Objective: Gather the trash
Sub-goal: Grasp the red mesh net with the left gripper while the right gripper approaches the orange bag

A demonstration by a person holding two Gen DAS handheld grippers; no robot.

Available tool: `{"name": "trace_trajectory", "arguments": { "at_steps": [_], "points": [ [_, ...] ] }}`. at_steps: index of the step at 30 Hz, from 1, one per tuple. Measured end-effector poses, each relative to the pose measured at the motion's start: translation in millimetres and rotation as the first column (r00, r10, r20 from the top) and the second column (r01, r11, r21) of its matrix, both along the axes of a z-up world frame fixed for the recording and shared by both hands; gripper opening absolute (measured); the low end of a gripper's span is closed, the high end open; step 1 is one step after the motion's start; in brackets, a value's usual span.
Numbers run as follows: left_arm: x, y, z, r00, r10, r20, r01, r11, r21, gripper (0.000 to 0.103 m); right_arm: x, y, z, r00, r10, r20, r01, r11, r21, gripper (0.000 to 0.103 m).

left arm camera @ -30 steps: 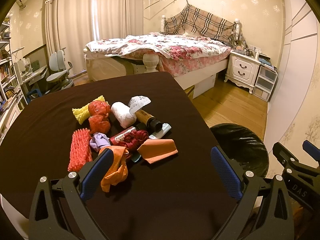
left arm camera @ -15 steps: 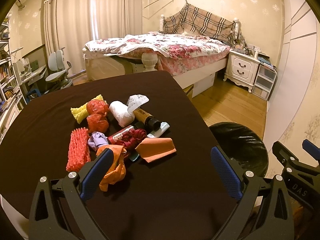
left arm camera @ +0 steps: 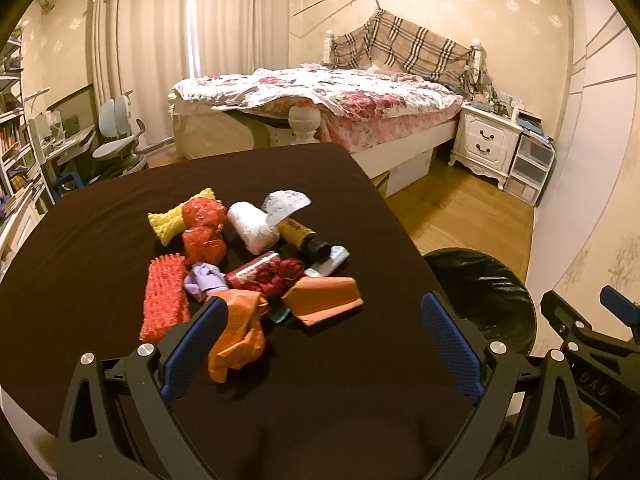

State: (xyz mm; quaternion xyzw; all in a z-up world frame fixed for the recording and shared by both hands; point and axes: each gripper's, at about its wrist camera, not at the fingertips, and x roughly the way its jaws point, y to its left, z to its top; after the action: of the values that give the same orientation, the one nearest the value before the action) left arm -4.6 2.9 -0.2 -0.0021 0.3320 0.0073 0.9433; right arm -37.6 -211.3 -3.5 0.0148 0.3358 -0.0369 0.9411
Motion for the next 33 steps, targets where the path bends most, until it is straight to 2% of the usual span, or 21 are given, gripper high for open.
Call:
{"name": "trace_trajectory", "arguments": {
  "at_steps": [1, 5, 7, 9, 16, 20, 26, 31, 33],
  "points": [
    [-2, 5, 0, 1.000, 0.008, -0.002, -0.008, 1.000, -0.004, 0.095, 2, -3, -10, 1.000, 0.005, -0.004, -0.005, 1.000, 0.001, 0.099],
    [-2, 12, -11, 1.000, 0.017, -0.020, -0.018, 1.000, -0.015, 0.087, 5, 14, -12, 0.998, 0.049, -0.026, -0.049, 0.999, 0.007, 0.096],
    [-4, 23, -15, 0.999, 0.035, -0.032, -0.035, 0.999, -0.018, 0.085, 6, 25, -10, 0.996, 0.077, -0.038, -0.077, 0.997, 0.008, 0.084],
    [-7, 35, -14, 0.998, 0.054, -0.038, -0.055, 0.998, -0.023, 0.084, 9, 36, -10, 0.993, 0.107, -0.049, -0.106, 0.994, 0.011, 0.079],
    [-19, 79, -13, 0.989, 0.137, -0.051, -0.138, 0.990, -0.017, 0.075, 13, 66, -10, 0.978, 0.195, -0.079, -0.194, 0.981, 0.032, 0.072],
    [-20, 96, -16, 0.983, 0.170, -0.067, -0.172, 0.985, -0.031, 0.074, 13, 84, -10, 0.966, 0.242, -0.088, -0.240, 0.970, 0.035, 0.072],
    [-10, 109, -25, 0.978, 0.186, -0.096, -0.190, 0.981, -0.036, 0.073, 16, 95, -12, 0.960, 0.261, -0.106, -0.260, 0.965, 0.021, 0.072],
    [0, 117, -31, 0.975, 0.192, -0.117, -0.196, 0.980, -0.026, 0.070, 22, 101, -13, 0.955, 0.274, -0.110, -0.275, 0.961, 0.015, 0.072],
    [3, 119, -34, 0.974, 0.189, -0.129, -0.193, 0.981, -0.026, 0.066, 24, 106, -14, 0.953, 0.282, -0.109, -0.282, 0.959, 0.013, 0.072]
  ]
}}
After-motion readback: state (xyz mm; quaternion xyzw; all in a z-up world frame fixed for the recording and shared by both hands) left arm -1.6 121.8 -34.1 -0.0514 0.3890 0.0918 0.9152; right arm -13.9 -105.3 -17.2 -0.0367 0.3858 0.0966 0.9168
